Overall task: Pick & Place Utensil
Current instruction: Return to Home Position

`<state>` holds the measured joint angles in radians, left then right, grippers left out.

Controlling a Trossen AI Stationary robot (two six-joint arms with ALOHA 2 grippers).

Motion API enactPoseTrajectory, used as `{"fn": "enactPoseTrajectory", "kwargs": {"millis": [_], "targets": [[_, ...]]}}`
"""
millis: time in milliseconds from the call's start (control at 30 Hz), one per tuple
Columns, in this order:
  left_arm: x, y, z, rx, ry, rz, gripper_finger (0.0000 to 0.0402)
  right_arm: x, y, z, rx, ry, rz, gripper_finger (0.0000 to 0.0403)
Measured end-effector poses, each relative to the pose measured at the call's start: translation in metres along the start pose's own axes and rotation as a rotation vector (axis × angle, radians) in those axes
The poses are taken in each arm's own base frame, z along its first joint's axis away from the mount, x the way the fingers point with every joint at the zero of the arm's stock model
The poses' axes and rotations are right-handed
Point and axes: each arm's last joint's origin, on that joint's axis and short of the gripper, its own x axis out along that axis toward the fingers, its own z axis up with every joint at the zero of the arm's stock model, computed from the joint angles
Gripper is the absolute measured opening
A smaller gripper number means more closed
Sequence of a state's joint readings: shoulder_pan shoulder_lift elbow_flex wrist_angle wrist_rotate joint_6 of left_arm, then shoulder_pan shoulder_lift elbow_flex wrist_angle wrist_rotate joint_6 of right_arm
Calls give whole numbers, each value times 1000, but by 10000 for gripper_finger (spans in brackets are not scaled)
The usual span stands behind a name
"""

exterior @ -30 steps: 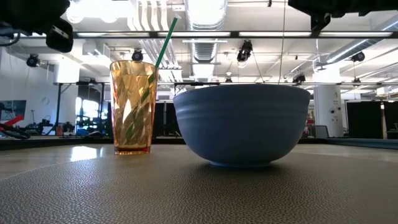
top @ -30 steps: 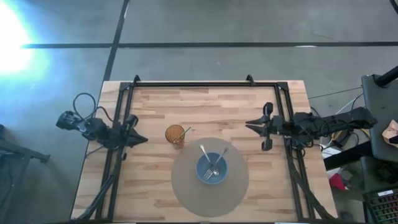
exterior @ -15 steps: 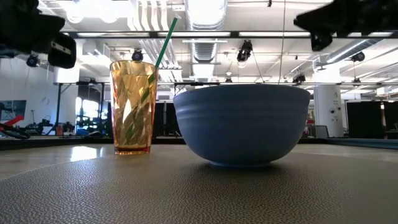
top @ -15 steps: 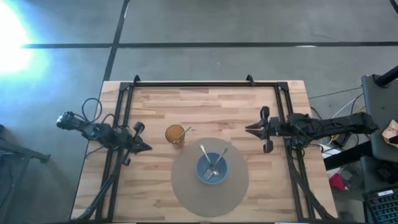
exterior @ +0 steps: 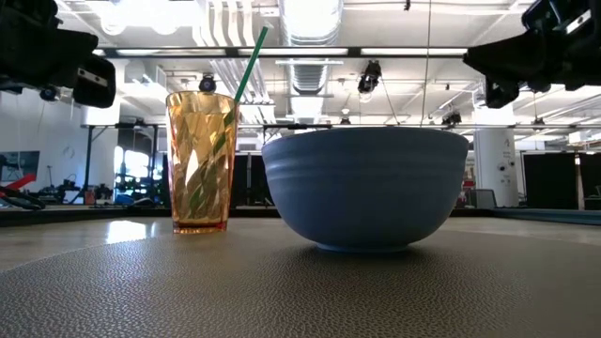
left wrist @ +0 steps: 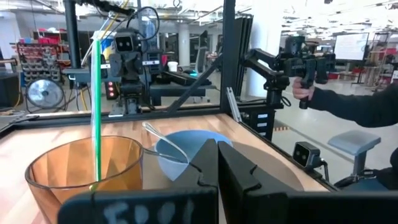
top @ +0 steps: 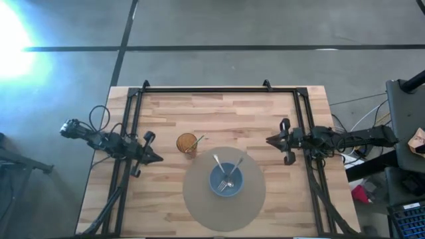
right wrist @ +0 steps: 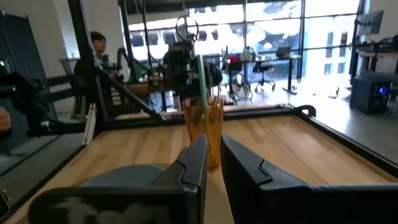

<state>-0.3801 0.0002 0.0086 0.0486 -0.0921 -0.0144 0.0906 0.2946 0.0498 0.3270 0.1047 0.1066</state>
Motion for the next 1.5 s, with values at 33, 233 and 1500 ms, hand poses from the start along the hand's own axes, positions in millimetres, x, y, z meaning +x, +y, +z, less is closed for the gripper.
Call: {"fn": "enactPoseTrajectory", "kwargs": {"millis": [33,233,1500], "targets": [[0,0,0,2,-2,1,0,-2,0,-1,1,-13,1,43],[0,4,0,45,-4,132,0,-10,-2,-6,4,-38,4,43],[-1,6,1,40,-2,216,0,-12,-4,-30,21,212,-27,43]]}}
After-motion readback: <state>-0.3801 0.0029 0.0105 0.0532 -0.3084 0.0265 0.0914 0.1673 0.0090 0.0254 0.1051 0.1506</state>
